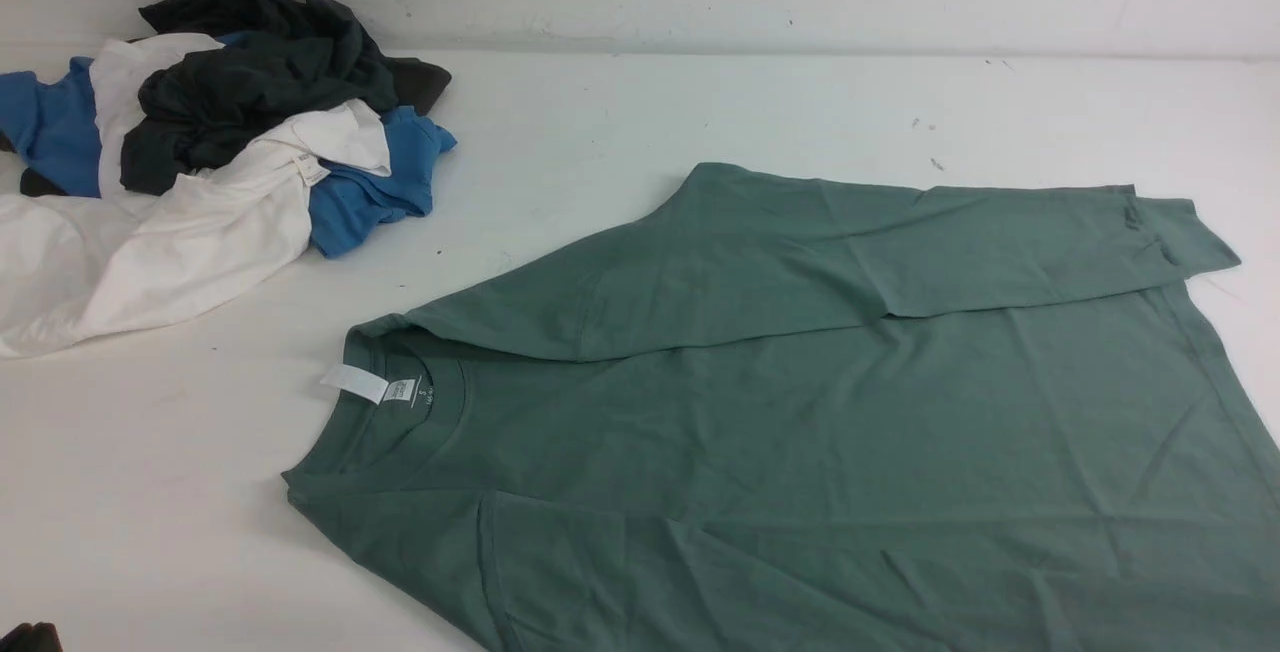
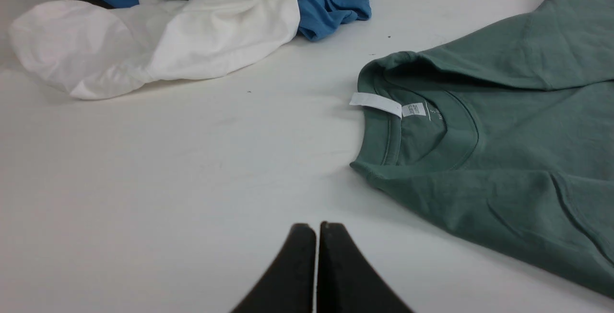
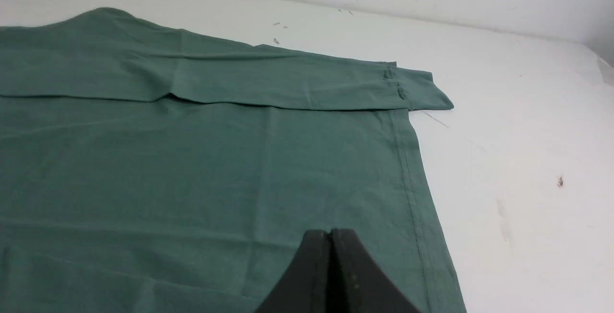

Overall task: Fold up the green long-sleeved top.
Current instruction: Hold the cuff closest to the cuff with your right arm

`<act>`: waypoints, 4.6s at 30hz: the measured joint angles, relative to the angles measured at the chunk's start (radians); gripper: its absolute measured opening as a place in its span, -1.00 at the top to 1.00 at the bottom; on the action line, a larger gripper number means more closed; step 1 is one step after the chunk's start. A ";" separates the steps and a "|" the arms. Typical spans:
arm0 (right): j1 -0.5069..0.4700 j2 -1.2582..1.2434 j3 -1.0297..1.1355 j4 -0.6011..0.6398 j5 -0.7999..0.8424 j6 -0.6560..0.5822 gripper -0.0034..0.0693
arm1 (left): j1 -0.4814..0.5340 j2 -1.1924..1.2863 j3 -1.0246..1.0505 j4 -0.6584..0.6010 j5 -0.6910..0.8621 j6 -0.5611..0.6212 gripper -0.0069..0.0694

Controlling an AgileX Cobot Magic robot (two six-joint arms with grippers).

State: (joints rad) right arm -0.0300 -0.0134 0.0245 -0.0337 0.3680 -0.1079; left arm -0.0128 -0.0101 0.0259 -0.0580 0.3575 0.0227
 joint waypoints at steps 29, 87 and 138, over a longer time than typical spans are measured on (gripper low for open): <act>0.000 0.000 0.000 0.000 0.000 0.000 0.95 | 0.000 0.000 0.000 0.000 0.001 0.000 0.83; -0.337 1.199 -0.654 -0.065 0.561 0.319 0.94 | 0.000 0.001 0.001 -0.913 -0.182 -0.150 0.83; -0.417 1.586 -0.657 -0.158 0.183 0.358 -0.12 | 0.000 0.480 -0.319 -0.902 0.198 0.362 0.83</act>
State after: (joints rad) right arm -0.4471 1.5724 -0.6327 -0.1920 0.5514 0.2504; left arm -0.0128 0.4695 -0.2934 -0.9601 0.5555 0.3843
